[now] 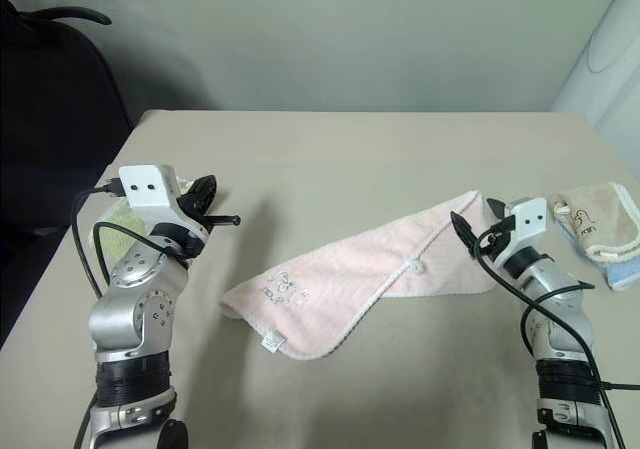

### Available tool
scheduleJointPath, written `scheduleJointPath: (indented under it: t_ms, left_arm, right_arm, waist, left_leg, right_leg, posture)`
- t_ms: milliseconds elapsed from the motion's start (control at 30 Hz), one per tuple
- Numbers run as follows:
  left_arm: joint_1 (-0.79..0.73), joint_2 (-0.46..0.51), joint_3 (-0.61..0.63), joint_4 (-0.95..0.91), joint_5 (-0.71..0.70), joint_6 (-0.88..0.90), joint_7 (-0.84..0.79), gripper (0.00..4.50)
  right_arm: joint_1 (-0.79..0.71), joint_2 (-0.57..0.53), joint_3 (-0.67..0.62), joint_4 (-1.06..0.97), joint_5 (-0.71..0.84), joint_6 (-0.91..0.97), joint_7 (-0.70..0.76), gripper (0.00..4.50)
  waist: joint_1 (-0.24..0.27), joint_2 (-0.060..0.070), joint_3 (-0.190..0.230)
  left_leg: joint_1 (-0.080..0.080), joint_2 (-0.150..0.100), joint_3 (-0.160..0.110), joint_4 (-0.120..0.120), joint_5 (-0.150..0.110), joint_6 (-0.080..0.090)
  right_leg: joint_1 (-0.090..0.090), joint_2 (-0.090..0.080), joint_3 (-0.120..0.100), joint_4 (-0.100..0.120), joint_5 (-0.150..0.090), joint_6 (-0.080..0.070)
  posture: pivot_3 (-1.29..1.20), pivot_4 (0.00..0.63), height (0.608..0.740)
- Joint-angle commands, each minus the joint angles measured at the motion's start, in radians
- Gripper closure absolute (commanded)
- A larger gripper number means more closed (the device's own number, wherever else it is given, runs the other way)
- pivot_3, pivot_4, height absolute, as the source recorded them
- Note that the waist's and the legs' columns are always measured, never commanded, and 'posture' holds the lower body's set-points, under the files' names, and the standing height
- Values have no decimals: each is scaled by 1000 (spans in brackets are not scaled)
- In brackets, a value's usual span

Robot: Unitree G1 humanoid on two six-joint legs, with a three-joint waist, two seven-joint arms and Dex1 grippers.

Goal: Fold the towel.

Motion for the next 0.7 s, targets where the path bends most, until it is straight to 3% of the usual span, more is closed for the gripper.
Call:
scheduleJointPath:
  t_ms: [33, 400, 700]
  left_arm:
    - [-15, -10, -7, -28, -1, -16, 4, 4500]
    - [48, 7, -44, -93, 24, -24, -26, 4500]
    - [-15, 36, -115, -20, 66, -77, -98, 4500]
  right_arm:
    - [-10, -26, -26, -17, 2, -14, 11, 73]
    - [-45, -55, -9, 17, -3, -25, 50, 73]
    - [-103, -124, 21, 165, -139, -171, 57, 73]
  waist:
    - [0, 0, 0]
    - [-2, 0, 0]
    - [3, 0, 0]
  left_leg:
    - [0, 0, 0, 0, 0, 0]
    - [0, 0, 0, 0, 0, 0]
    - [0, 0, 0, 0, 0, 1]
  right_leg:
    - [0, 0, 0, 0, 0, 0]
    - [0, 0, 0, 0, 0, 0]
    - [0, -1, 0, 0, 0, 0]
  posture:
    - [0, 150, 740]
    - [0, 150, 740]
    - [0, 150, 740]
